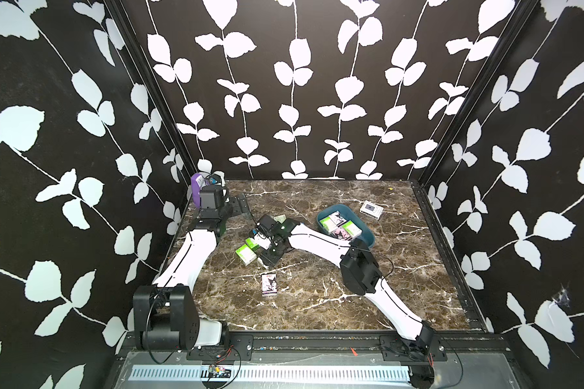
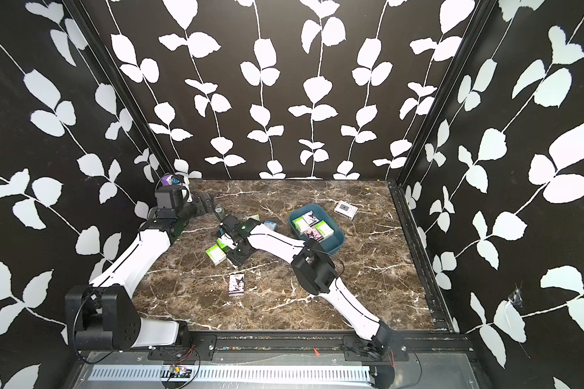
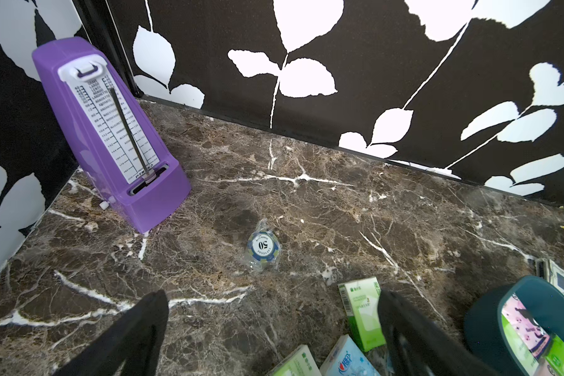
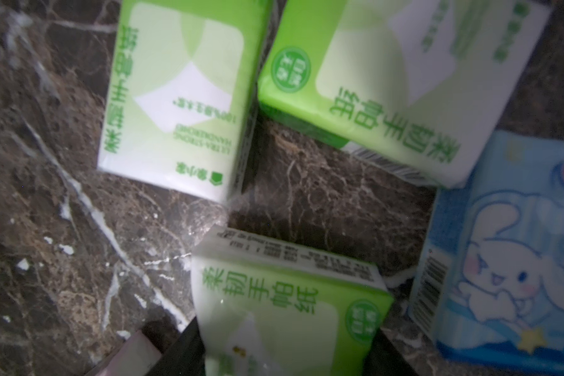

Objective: Put the pocket tissues into the storage box
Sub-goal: Pick up the pocket tissues from the center of the board.

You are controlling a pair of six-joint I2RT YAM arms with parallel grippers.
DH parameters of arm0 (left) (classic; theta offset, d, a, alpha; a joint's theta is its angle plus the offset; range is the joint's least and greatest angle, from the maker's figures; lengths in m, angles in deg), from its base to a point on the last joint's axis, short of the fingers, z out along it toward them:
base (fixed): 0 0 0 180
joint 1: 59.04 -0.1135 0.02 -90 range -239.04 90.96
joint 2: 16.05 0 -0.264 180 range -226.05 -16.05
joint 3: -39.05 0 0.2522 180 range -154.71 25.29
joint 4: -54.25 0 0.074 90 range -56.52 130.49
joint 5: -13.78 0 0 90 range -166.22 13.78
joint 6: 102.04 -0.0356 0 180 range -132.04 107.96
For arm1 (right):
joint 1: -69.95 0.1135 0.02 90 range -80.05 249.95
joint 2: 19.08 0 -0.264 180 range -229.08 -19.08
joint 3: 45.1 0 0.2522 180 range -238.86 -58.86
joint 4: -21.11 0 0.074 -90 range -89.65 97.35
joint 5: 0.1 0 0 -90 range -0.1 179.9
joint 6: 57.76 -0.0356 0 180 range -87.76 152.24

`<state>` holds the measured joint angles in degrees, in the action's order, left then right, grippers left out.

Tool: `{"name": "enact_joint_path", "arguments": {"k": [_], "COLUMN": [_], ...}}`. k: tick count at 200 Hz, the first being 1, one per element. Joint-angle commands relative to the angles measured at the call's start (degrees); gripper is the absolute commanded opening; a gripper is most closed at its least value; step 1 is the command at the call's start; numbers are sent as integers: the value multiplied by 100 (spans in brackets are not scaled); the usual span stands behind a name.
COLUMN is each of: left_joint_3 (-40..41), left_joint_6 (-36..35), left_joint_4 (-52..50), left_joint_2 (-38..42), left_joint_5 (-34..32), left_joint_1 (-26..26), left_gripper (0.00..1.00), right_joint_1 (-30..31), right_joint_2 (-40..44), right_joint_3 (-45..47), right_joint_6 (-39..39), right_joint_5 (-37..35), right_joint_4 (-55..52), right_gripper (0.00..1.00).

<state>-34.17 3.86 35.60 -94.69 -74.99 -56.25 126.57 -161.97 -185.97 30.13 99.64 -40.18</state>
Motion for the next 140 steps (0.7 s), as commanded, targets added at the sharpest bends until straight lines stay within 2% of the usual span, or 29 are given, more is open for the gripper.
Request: {"name": "enact_joint_path", "arguments": {"k": [1, 71, 140], "left_joint_3": [50, 208, 137], "left_joint_6": [58, 347, 337], "left_joint_4": [-48, 186, 207], "left_joint_2": [199, 260, 215], "left_joint_5": [107, 306, 426], "left_joint_1": [-29, -29, -26], "left_gripper": [99, 99, 99], "right_joint_1": [-1, -511, -1313], "right_joint_2": [443, 1555, 2633], "right_joint_3": [467, 1543, 2657], "right_joint_6": [11, -234, -283], "right_joint_5": [125, 423, 103], "right_joint_4": [380, 1281, 1670], "right_gripper": [57, 54, 53]}}
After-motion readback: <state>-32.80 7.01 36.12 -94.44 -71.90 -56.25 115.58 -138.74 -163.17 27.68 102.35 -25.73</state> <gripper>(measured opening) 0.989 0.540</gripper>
